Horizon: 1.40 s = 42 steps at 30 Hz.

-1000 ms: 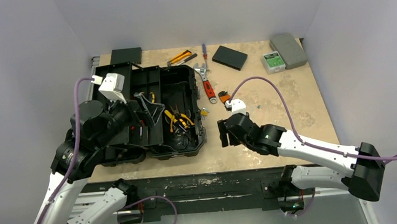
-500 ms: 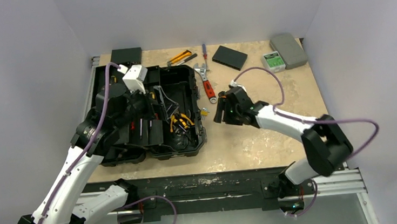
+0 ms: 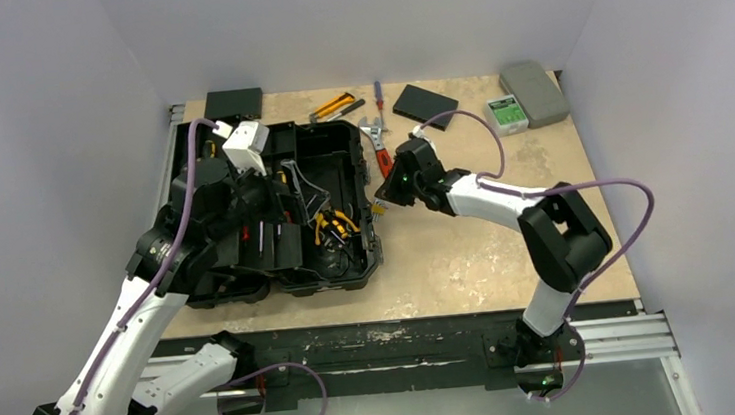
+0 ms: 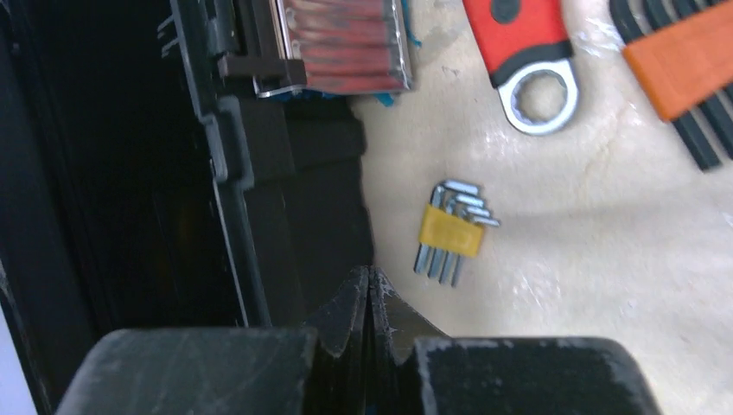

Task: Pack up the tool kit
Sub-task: Move the tool to the center of the board.

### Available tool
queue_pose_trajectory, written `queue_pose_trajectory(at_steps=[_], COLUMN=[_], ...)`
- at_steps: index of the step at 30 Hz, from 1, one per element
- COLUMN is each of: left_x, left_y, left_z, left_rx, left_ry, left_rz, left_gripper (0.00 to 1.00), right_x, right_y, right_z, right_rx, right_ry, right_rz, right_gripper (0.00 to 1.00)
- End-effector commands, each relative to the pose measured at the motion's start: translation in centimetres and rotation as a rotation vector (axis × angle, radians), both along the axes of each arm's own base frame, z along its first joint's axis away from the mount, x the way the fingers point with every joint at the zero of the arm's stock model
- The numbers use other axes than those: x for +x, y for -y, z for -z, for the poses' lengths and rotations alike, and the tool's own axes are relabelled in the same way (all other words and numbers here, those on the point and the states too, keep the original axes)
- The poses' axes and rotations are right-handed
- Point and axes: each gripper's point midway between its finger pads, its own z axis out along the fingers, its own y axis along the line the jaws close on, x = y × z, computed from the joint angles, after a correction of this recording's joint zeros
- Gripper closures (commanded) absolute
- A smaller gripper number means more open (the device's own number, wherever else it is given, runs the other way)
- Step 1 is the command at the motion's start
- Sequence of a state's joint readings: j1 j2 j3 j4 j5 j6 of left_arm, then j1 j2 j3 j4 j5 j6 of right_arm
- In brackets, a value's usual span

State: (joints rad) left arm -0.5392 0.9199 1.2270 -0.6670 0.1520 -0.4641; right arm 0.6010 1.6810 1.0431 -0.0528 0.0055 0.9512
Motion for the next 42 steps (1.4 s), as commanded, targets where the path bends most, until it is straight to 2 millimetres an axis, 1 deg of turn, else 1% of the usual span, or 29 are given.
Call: queue_pose_trajectory(at_steps=[1, 4, 8, 11, 12, 14, 15, 18, 21, 27, 30, 31, 32, 33, 34, 35, 36, 37, 38, 40, 41, 42], left_x=[0.2, 0.4, 0.6, 0.6, 0.6, 0.6, 0.6, 0.6, 0.7, 0.8, 0.8, 0.8, 0.9, 0.9, 0.9, 1.0, 1.0, 1.0, 1.0, 1.1, 1.1, 1.1], left_y=[-0.1, -0.2, -0.3, -0.3, -0.3, -0.4, -0.4, -0.5, -0.4, 0.4, 0.8, 0.8, 1.0, 1.0, 1.2, 1.3, 1.4, 1.4, 1.5, 1.5, 1.5, 1.5], left_z=[-2.0, -1.9, -1.7, -1.6, -1.6, -1.6, -1.7, -1.6, -1.5, -1.2, -1.3, -1.3, -1.3, -1.3, -1.4, -1.3, -1.3, -1.3, -1.3, -1.3, -1.3, -1.3], left_rx=[-0.034, -0.028, -0.017, -0.012, -0.010, -0.010, -0.010, -0.008, -0.010, -0.025, -0.037, -0.040, -0.043, -0.045, -0.049, -0.050, -0.050, -0.051, -0.052, -0.051, -0.051, -0.050], left_ry=[0.063, 0.065, 0.063, 0.061, 0.061, 0.061, 0.063, 0.062, 0.062, 0.040, 0.035, 0.036, 0.033, 0.032, 0.032, 0.030, 0.029, 0.028, 0.027, 0.027, 0.028, 0.028], left_rz=[-0.015, -0.023, -0.028, -0.028, -0.031, -0.034, -0.033, -0.034, -0.034, -0.006, 0.004, 0.005, 0.008, 0.010, 0.014, 0.015, 0.018, 0.018, 0.020, 0.020, 0.020, 0.019], left_gripper=[0.00, 0.00, 0.00, 0.00, 0.00, 0.00, 0.00, 0.00, 0.00, 0.00, 0.00, 0.00, 0.00, 0.00, 0.00, 0.00, 0.00, 0.00, 0.00, 0.00, 0.00, 0.00], right_x=[2.5, 3.5, 4.8, 4.7, 4.5, 4.2, 4.0, 3.2, 1.3, -2.2, -3.2, -3.2, -3.4, -3.3, -3.1, -2.9, -2.5, -2.1, -1.8, -1.0, -0.6, -0.4], right_y=[-2.5, -3.1, -3.4, -3.7, -3.6, -2.7, -1.9, 0.8, 3.9, 8.9, 11.4, 11.7, 11.9, 11.6, 11.4, 11.3, 11.3, 10.8, 10.3, 9.2, 8.6, 7.6], right_z=[-1.1, 0.0, 2.5, 5.3, 6.6, 8.0, 8.5, 8.9, 9.3, 9.5, 8.7, 7.7, 7.2, 6.4, 5.6, 5.0, 4.5, 3.9, 3.5, 2.8, 2.4, 2.4], right_rx=[0.088, 0.086, 0.037, 0.015, 0.008, -0.015, -0.027, -0.074, -0.154, -0.194, -0.223, -0.222, -0.228, -0.221, -0.220, -0.233, -0.255, -0.262, -0.263, -0.258, -0.247, -0.217], right_ry=[0.035, 0.038, 0.012, -0.045, -0.074, -0.117, -0.131, -0.135, -0.153, -0.172, -0.153, -0.124, -0.104, -0.077, -0.048, -0.025, -0.001, 0.019, 0.030, 0.033, 0.036, 0.032], right_rz=[0.007, 0.004, 0.013, 0.002, 0.004, 0.025, 0.042, 0.091, 0.124, 0.154, 0.191, 0.194, 0.179, 0.151, 0.118, 0.091, 0.065, 0.026, -0.009, -0.069, -0.090, -0.126], right_gripper=[1.00, 1.00, 1.00, 1.00, 1.00, 1.00, 1.00, 1.00, 1.00, 1.00, 1.00, 1.00, 1.00, 1.00, 0.98, 0.90, 0.79, 0.70, 0.65, 0.62, 0.62, 0.65])
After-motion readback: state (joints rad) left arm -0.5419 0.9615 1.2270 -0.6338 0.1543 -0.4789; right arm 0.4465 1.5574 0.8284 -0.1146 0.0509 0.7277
